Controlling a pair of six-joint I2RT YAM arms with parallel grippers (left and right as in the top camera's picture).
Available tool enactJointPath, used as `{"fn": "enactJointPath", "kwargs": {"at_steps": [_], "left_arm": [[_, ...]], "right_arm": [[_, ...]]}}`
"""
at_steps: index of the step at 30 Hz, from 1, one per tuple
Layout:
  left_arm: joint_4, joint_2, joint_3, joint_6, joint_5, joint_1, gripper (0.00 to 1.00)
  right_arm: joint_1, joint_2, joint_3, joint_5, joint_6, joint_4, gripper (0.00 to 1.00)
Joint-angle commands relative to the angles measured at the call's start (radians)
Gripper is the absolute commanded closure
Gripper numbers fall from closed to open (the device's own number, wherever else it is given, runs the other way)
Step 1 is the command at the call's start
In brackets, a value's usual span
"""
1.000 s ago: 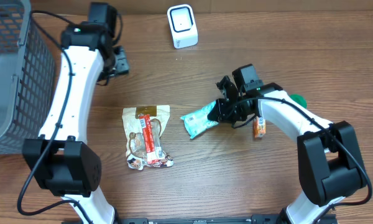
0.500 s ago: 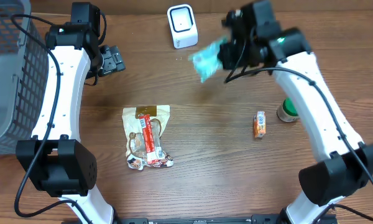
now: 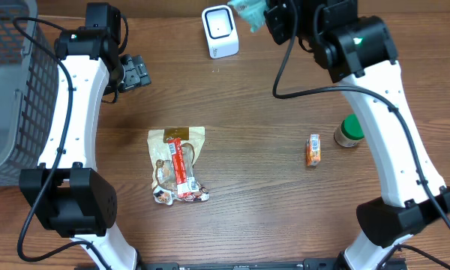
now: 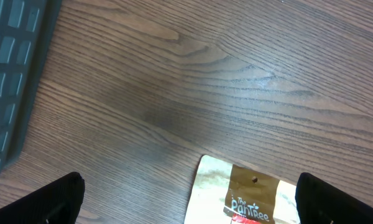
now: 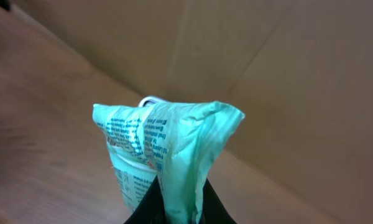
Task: Scan the item barcode
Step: 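Lift the wipes pack and carry it toward the white scanner, then hold the wipes pack in front of the white scanner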
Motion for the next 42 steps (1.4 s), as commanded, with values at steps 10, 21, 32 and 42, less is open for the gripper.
{"fn": "enactJointPath", "kwargs": {"at_steps": [10, 21, 32, 42], "left_arm": [[-0.002, -0.004, 0.010, 0.012, -0.012, 0.002, 0.00], [-0.002, -0.004, 0.010, 0.012, -0.012, 0.002, 0.00], [-0.002, -0.004, 0.010, 0.012, -0.012, 0.002, 0.00], [-0.002, -0.004, 0.010, 0.012, -0.012, 0.002, 0.00]], "right_arm": [[0.102, 0.220, -0.003, 0.343, -0.227, 0.275, 0.96], [0.126, 0.440, -0.003, 0.536, -0.296, 0.588, 0.96], [0.138, 0.561, -0.003, 0.558, -0.338, 0.780, 0.96], [0.146, 0.656, -0.003, 0.589, -0.597, 0.929, 0.96]]}}
